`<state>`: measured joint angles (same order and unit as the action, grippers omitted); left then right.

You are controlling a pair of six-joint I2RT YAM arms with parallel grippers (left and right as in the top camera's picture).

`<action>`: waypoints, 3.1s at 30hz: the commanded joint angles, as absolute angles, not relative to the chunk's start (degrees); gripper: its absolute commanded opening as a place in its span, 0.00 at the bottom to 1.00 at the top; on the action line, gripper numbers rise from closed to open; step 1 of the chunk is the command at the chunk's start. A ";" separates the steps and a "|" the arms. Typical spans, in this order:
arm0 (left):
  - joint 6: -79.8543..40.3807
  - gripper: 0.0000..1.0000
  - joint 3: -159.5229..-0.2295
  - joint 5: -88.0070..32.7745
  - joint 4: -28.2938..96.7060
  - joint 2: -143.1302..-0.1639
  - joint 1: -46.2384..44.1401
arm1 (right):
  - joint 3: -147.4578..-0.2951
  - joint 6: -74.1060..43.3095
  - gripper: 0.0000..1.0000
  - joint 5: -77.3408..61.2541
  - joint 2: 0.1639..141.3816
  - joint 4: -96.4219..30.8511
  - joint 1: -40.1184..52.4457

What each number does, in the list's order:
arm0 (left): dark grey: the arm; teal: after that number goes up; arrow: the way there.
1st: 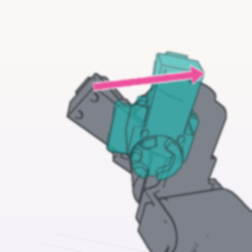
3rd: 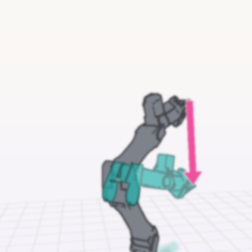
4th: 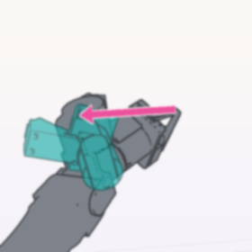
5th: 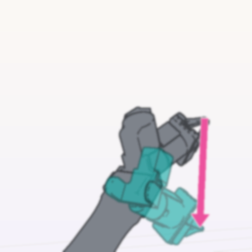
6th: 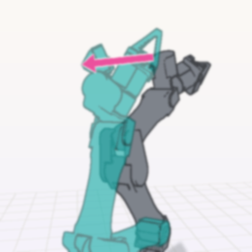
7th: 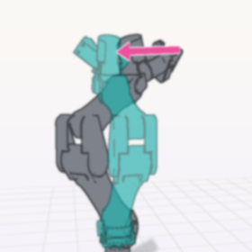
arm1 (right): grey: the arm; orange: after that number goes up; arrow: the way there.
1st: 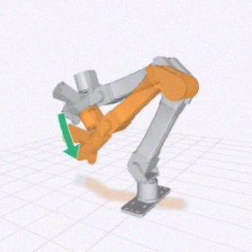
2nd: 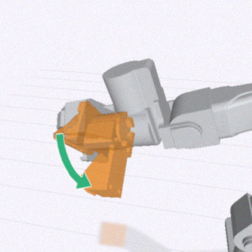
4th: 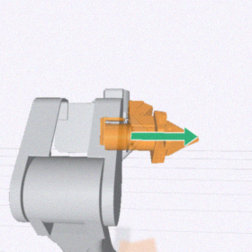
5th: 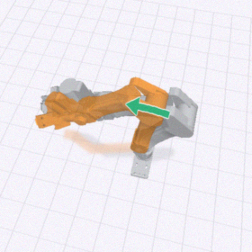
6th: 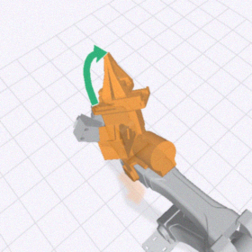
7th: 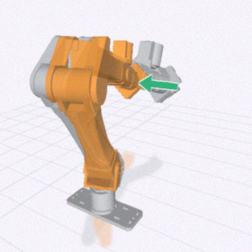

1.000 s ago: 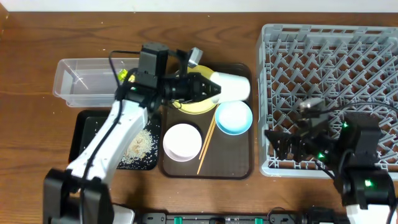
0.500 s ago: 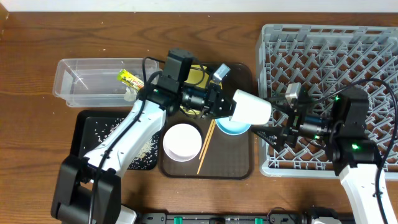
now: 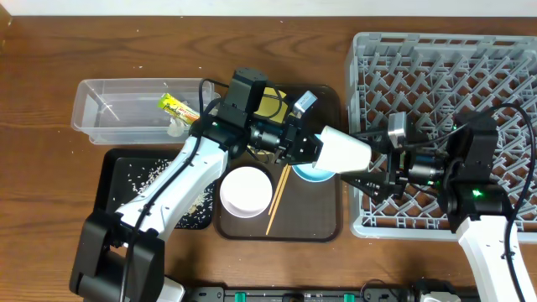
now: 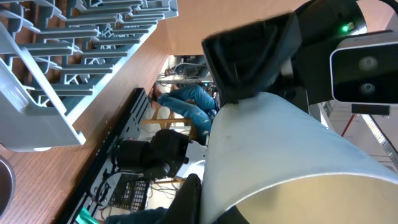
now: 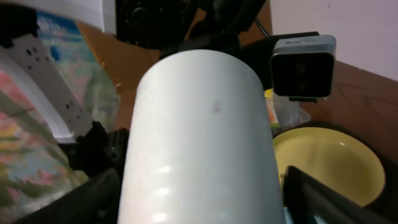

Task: Sort waste into correct bins and load items into the dishwasher rack

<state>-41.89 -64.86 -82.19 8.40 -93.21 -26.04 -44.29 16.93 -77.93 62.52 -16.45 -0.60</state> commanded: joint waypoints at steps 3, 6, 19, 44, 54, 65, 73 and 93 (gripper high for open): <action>-42.35 0.06 -65.39 -83.59 8.01 -93.06 -26.17 | -45.23 17.39 0.68 -79.99 62.48 -16.45 -0.34; -42.35 0.06 -65.39 -83.57 8.01 -93.06 -26.17 | -45.23 17.39 0.63 -79.99 62.48 -16.45 -0.34; -34.20 0.28 -65.01 -73.84 8.97 -93.06 -26.04 | -45.23 12.36 0.36 -67.68 62.48 -16.45 -0.36; -15.20 0.44 -65.17 -15.11 46.70 -72.14 -5.45 | -68.18 2.04 0.01 -11.46 60.20 -58.33 -0.89; -15.25 0.44 -65.17 -13.41 49.47 -70.35 -3.38 | -75.70 -3.42 0.01 -3.92 66.61 -78.59 -8.43; -15.25 0.44 -65.17 -13.41 50.33 -70.35 -3.38 | -75.68 -3.84 0.01 1.93 75.55 -79.22 -12.58; -15.22 0.44 -65.17 -13.41 50.33 -70.35 -3.38 | -75.64 -4.40 0.01 1.93 81.49 -78.94 -12.73; -15.25 0.44 -65.17 -13.41 50.76 -70.35 -3.40 | -62.37 -6.85 0.04 0.58 83.92 -65.63 -12.71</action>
<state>-16.21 -64.88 -14.15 50.63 -70.61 -3.57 -64.40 -5.89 0.93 83.99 -66.89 -12.32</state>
